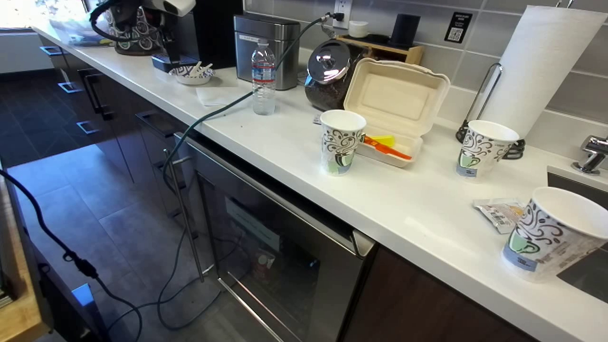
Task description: Move the plate on top of the silver container
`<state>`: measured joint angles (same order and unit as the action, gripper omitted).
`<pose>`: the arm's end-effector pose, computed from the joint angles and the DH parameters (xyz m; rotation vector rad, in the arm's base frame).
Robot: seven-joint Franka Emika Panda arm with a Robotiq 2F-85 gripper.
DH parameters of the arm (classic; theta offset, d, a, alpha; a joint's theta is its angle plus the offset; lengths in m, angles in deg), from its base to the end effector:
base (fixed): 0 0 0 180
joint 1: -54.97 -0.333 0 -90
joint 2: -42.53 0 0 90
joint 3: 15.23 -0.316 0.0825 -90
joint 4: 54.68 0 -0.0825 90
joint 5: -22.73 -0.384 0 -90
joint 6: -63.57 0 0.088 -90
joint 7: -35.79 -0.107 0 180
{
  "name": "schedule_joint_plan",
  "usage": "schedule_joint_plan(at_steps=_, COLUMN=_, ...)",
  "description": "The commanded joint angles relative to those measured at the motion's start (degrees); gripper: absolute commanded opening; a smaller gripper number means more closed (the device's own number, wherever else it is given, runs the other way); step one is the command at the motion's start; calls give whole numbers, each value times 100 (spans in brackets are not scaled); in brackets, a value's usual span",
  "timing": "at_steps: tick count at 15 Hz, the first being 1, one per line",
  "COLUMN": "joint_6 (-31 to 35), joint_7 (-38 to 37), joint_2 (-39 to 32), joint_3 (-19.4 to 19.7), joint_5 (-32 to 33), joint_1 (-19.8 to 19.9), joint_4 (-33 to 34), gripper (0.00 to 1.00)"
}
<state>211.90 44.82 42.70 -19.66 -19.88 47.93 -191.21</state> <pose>0.5033 0.0892 0.3384 -2.6580 0.3262 -0.2551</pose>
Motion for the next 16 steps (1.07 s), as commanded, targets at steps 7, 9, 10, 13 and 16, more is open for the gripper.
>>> schedule_joint_plan(at_steps=7, joint_6=158, joint_7=2806, joint_2=-1066, joint_3=-194, joint_5=-3625, joint_1=41, joint_4=743, gripper=100)
schedule_joint_plan(at_steps=9, joint_6=158, joint_7=3268, joint_2=-1313, joint_3=-188, joint_5=-3980, joint_1=68, joint_4=852, gripper=100)
schedule_joint_plan(at_steps=10, joint_6=150, joint_7=3509, joint_2=-1410, joint_3=-193, joint_5=-4198, joint_1=81, joint_4=906, gripper=100)
schedule_joint_plan(at_steps=13, joint_6=144, joint_7=4035, joint_2=-1638, joint_3=-191, joint_5=-4689, joint_1=92, joint_4=1060, gripper=100)
schedule_joint_plan(at_steps=16, joint_6=148, joint_7=4385, joint_2=-1826, joint_3=-177, joint_5=-5011, joint_1=92, joint_4=1177, gripper=98)
